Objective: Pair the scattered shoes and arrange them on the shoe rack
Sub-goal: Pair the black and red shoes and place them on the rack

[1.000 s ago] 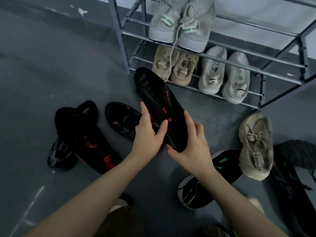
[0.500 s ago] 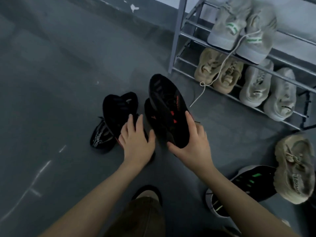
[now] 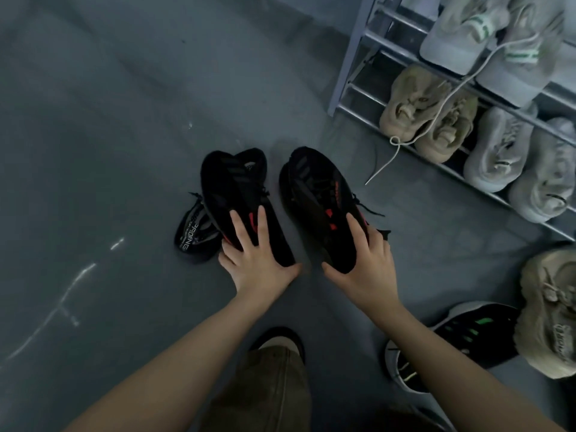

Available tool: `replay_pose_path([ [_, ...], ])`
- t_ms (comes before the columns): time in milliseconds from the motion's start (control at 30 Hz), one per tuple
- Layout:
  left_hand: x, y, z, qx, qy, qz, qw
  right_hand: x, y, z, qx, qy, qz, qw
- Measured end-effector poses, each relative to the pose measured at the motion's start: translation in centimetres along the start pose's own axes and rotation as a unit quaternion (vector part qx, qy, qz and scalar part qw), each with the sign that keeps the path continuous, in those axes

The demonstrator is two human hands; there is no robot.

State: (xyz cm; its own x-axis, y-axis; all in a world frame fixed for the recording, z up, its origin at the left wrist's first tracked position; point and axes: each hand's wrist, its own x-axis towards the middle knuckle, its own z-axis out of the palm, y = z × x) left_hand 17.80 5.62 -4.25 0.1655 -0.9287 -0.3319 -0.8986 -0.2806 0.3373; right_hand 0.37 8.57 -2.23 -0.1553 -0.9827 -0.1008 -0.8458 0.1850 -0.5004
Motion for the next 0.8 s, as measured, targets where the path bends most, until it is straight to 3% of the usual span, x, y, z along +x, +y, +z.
replay_pose_path([
  [133,-0.2,0.2,-0.3,-0.028,0.007,0.014,0.999,-0.2,0.0,-0.1,0.012,0.006,0.010,1.000],
  [300,0.1,-0.6,-0.8,-0.089,0.020,0.158,0.983,-0.9,0.5,-0.5,0.030,0.045,0.007,0.998],
  [500,0.6,0.1,-1.5,-0.276,0.064,0.186,0.941,-2.1,1.9,-1.7,0.076,0.112,0.057,0.989],
  [567,1.0,0.2,-1.8,-0.266,0.044,0.215,0.939,-2.4,2.1,-1.8,0.086,0.114,0.077,0.987],
  [667,0.8,1.0,-1.1,-0.219,-0.056,0.156,0.962,-2.4,2.0,-1.8,0.072,0.088,0.092,0.989],
  [800,1.2,0.7,-0.4,-0.259,-0.043,0.089,0.961,-2.0,2.0,-1.5,0.047,0.060,0.079,0.994],
])
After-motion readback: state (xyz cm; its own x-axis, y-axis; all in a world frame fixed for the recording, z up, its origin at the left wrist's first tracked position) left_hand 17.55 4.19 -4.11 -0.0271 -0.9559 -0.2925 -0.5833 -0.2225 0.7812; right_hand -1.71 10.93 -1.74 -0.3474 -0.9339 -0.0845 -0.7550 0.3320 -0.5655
